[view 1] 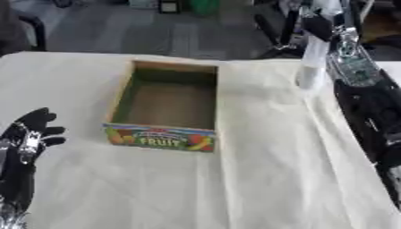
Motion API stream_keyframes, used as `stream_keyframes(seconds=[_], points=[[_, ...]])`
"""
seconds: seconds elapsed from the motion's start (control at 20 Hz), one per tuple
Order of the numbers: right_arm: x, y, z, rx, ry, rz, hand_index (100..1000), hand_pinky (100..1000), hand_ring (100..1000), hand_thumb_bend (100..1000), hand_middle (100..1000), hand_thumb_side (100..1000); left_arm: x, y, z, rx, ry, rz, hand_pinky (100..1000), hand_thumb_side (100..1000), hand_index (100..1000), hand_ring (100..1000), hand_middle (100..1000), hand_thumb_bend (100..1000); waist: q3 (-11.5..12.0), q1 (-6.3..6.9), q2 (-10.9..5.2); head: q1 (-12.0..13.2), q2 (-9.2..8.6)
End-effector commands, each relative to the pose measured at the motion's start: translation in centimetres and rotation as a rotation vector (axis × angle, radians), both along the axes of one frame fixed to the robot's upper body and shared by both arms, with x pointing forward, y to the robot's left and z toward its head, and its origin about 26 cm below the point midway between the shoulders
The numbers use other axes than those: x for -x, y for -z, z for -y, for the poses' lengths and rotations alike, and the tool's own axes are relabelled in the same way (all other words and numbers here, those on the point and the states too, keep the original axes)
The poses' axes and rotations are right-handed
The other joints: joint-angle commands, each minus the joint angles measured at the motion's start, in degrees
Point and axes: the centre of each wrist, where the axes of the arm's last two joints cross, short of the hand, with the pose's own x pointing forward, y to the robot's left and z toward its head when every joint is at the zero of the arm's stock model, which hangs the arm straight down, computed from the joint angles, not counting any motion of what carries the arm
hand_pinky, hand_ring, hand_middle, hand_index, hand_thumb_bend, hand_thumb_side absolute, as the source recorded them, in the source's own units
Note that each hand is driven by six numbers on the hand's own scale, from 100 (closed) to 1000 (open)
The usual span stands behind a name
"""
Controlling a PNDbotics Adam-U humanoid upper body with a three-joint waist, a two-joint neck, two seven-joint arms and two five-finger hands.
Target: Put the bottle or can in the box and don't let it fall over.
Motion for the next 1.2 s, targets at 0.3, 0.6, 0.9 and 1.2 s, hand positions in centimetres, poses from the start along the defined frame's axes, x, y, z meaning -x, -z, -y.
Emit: stream_keyframes(seconds=[0.3,0.6,0.9,1.2], points=[[0.4,-5.3,-5.6,0.072,-0.185,0.114,433,609,538,100,306,100,0.1,-0.4,-0.1,-0.008,0.004,0.014,658,685,793,658,704,490,0.33,0.26,-1.74,-2.20,-0.67],[0.7,-5.5,-10.1,0.039,-0.328,0.112,433,613,539,100,305,100,0.0,-0.6,0.2,-0.009,0.023,0.018,658,685,793,657,703,491,1.95,0.53,-1.69,-4.47,-1.41],[1.3,-4.4,-13.9,-0.048,-0.437,0.077,430,613,536,100,302,100,-0.1,-0.8,0.5,-0.005,0.037,0.022,658,684,793,656,702,494,3.77,0.97,-1.52,-6.31,-1.86],[1.8,-2.1,-16.3,-0.087,-0.503,0.011,440,620,552,100,312,100,-0.1,-0.7,0.6,0.002,0.039,0.021,658,683,793,655,701,496,4.10,0.96,-1.45,-6.72,-1.77]])
